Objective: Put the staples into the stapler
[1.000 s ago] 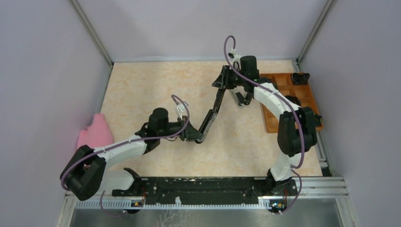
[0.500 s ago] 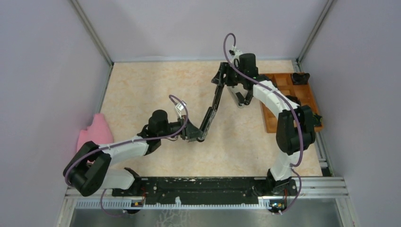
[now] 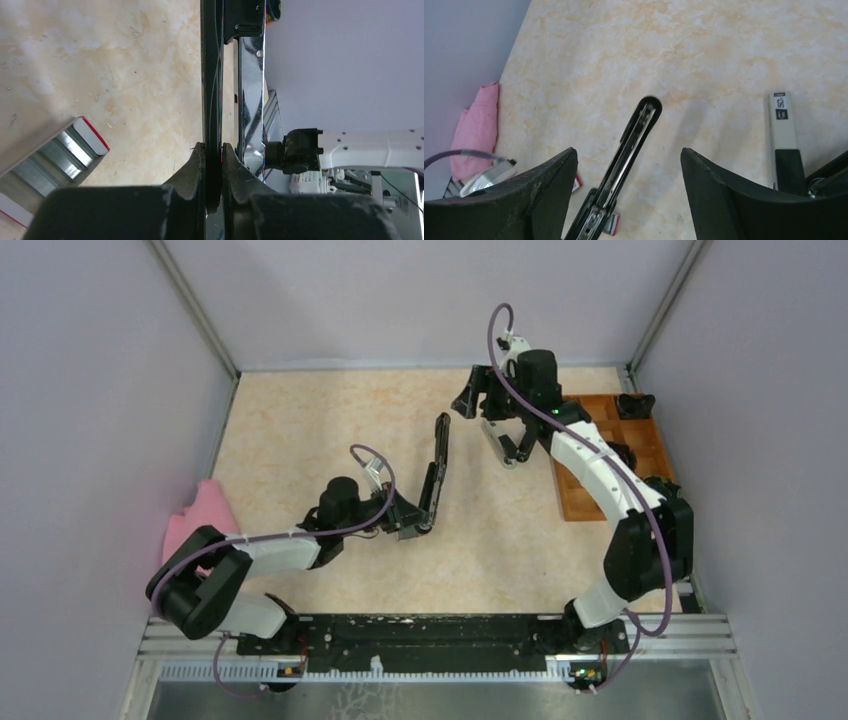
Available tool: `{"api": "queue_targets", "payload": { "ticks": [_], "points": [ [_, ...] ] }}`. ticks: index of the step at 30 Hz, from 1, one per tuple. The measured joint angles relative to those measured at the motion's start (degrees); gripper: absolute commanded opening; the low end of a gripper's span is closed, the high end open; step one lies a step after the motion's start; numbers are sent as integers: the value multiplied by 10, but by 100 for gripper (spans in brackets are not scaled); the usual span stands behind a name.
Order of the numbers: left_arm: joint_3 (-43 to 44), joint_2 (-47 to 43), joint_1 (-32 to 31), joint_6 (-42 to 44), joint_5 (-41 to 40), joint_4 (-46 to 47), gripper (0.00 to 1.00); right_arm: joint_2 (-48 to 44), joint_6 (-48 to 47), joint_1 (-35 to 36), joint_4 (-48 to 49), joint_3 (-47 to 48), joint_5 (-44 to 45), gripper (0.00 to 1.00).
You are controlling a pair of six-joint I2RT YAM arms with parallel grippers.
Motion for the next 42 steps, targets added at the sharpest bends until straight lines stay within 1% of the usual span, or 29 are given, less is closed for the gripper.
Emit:
{"api": "queue_targets", "payload": {
  "ticks": [6,13,18,23,32,39,41,42],
  "points": [
    [4,3,0,-3,-48,-7,0,-49,35,40,-7,-66,4,74],
    [14,17,0,-17,-74,-4,0,-53,92,75,-13,-133,7,71],
    [22,26,0,-25,-79,-4,0,-52,117,102,-9,-141,6,68],
    [24,28,0,-29,-81,1,0,-42,132,119,2,-141,11,60],
    [28,32,0,-39,-81,9,0,-15,146,126,13,-141,34,47],
    [31,42,0,-41,-81,15,0,5,151,131,25,-141,38,35],
    [31,46,0,-41,-81,15,0,9,151,132,28,-141,39,30],
    [31,47,0,-41,-81,15,0,10,151,133,30,-141,40,27]
  ]
}}
